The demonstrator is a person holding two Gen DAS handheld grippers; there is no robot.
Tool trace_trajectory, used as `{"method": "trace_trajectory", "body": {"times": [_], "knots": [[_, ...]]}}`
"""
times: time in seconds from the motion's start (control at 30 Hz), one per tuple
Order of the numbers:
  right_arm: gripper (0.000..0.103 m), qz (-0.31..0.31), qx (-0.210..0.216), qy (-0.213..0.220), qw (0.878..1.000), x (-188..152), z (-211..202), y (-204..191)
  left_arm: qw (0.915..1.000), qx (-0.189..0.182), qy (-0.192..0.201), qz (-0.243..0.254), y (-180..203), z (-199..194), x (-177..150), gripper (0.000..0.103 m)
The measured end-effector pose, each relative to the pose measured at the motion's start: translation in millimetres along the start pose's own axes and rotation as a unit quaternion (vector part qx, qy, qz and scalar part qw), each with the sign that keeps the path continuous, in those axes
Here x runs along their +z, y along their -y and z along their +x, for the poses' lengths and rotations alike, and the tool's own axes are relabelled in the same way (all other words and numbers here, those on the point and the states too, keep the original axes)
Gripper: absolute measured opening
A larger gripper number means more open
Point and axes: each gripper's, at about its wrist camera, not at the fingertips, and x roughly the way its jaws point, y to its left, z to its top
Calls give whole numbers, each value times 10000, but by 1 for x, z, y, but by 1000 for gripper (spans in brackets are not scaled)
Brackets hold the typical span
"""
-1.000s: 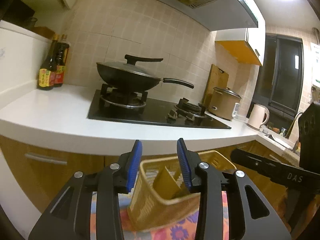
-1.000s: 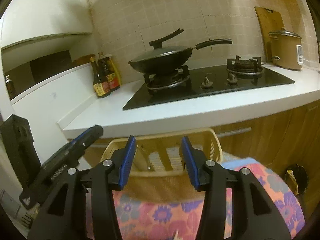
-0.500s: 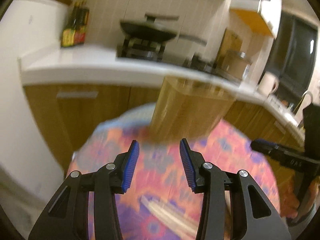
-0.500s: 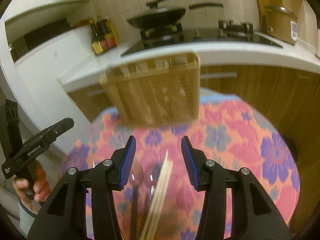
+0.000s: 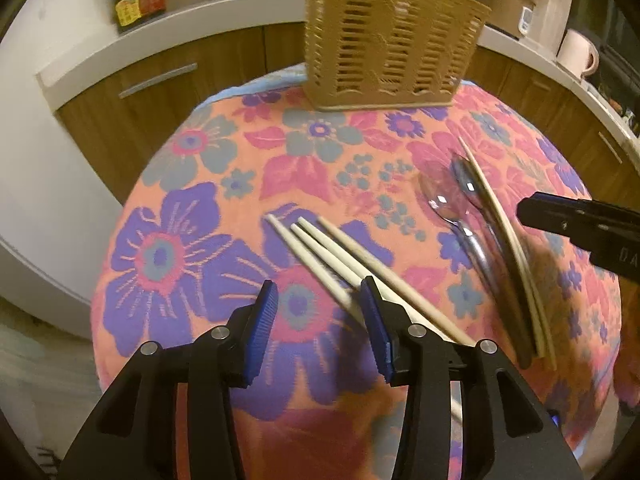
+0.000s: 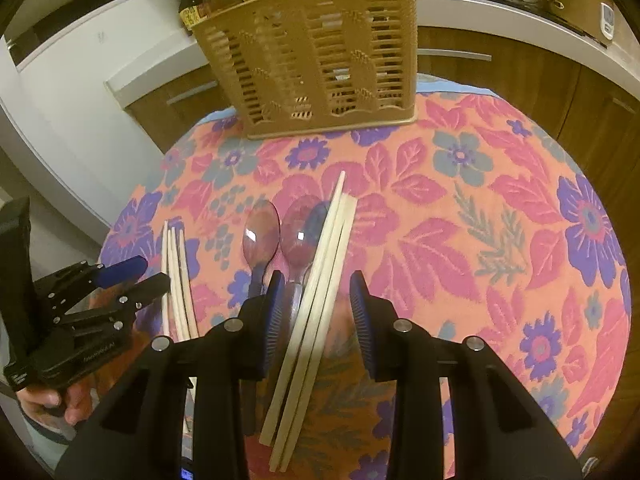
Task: Organize utensils
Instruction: 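Grasp a pair of chopsticks with the right tool while the left tool grasps one chopstick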
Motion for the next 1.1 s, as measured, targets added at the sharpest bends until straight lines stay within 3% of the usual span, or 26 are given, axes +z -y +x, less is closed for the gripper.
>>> {"method": "trace_trajectory", "body": {"times": [0.1,0.23,0.33,0.37,0.5,0.67,0.77,0.87,1.0,1.1], "knots": [[30,-5,1,-40,10000,-2,1,0,9989,413,23,214,10,0,-1,42],[30,-90,0,-46,9999,-3,0,-3,9984,433,-73,350,12,-4,-8,40],[30,-59,-46,-123,9999,-2,2,-2,9987,276,-172,390,11,-8,-10,16],[30,-33,-59,-148,9999,-3,2,-2,9983,325,-190,454,12,-9,-11,14],[19,111,-45,-214,9997,-4,2,5,9982,279,-185,493,11,-7,-11,14],[19,316,109,-322,9989,-2,5,11,9978,331,-92,565,13,-8,-14,12],[19,237,-229,-412,9986,2,12,7,9979,287,-70,571,11,-8,-14,12],[18,203,-280,-589,9977,-2,18,8,9983,215,-58,533,8,-8,-14,12],[18,440,54,-765,9961,-1,18,15,9986,187,-54,485,6,-7,-12,12],[18,304,-165,-869,9956,8,23,10,9985,184,-79,516,6,-7,-12,13]]}}
